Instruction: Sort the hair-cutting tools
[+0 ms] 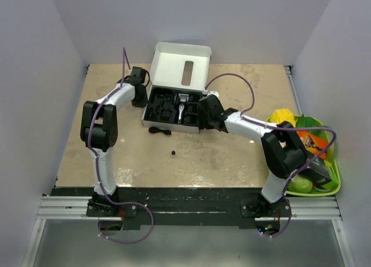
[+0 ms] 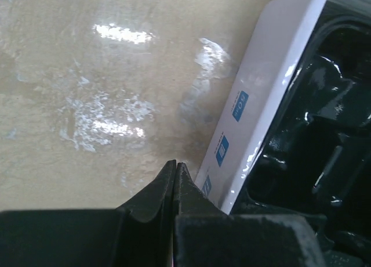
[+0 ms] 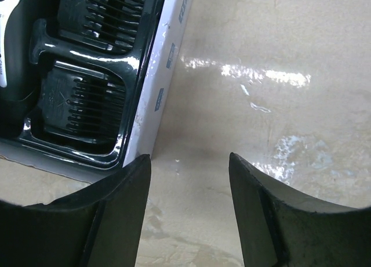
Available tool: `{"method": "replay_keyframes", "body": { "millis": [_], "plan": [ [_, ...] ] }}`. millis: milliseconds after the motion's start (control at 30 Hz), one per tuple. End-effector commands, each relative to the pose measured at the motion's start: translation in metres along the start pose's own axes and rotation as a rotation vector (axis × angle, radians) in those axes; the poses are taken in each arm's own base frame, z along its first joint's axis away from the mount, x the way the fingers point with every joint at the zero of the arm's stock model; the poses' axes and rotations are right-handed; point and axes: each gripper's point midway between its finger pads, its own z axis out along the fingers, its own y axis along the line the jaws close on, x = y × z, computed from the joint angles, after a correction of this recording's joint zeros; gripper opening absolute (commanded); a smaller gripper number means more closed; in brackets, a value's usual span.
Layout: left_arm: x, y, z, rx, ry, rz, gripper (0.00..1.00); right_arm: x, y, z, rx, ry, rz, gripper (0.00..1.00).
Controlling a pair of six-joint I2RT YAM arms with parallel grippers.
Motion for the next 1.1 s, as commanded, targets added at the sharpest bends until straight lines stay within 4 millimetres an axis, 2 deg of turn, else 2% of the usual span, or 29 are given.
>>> {"method": "replay_keyframes", "body": {
  "millis": [0, 333, 433, 533, 667, 733, 800, 833, 900, 933, 1033, 1067],
  "plan": [
    [0.015, -0.062, -0.024, 0.202, 0.007, 0.004, 0.00, -0.031, 0.019, -0.026, -0.071, -0.100, 0.054, 0.61],
    [0.047, -0.100, -0.032, 0.303, 0.033, 0.013, 0.00, -0.035, 0.003, -0.060, -0.037, -0.115, 0.040, 0.62],
    [0.064, -0.105, -0.031, 0.322, 0.054, 0.014, 0.00, -0.036, -0.004, -0.073, -0.028, -0.127, 0.046, 0.62],
    [0.069, -0.108, -0.032, 0.336, 0.056, 0.012, 0.00, -0.033, -0.007, -0.083, -0.034, -0.130, 0.054, 0.63],
    [0.065, -0.105, -0.041, 0.334, 0.032, 0.020, 0.00, -0.031, -0.008, -0.091, -0.048, -0.133, 0.059, 0.63],
    [0.053, -0.102, -0.050, 0.317, -0.008, 0.027, 0.00, -0.031, -0.005, -0.093, -0.065, -0.133, 0.053, 0.63],
    [0.049, -0.094, -0.058, 0.277, -0.015, 0.048, 0.00, -0.029, -0.003, -0.094, -0.074, -0.127, 0.042, 0.63],
    [0.037, -0.089, -0.068, 0.253, -0.055, 0.049, 0.10, -0.027, 0.000, -0.094, -0.086, -0.123, 0.033, 0.63],
    [0.033, -0.080, -0.079, 0.218, -0.071, 0.063, 0.16, -0.027, 0.002, -0.094, -0.096, -0.123, 0.021, 0.64],
    [0.025, -0.074, -0.092, 0.200, -0.111, 0.061, 0.23, -0.026, 0.003, -0.094, -0.098, -0.121, 0.012, 0.64],
    [0.023, -0.061, -0.113, 0.173, -0.134, 0.062, 0.45, -0.024, 0.006, -0.092, -0.103, -0.115, -0.001, 0.64],
    [0.029, -0.058, -0.116, 0.166, -0.116, 0.058, 0.48, -0.022, 0.007, -0.091, -0.108, -0.109, -0.007, 0.64]
  ]
}}
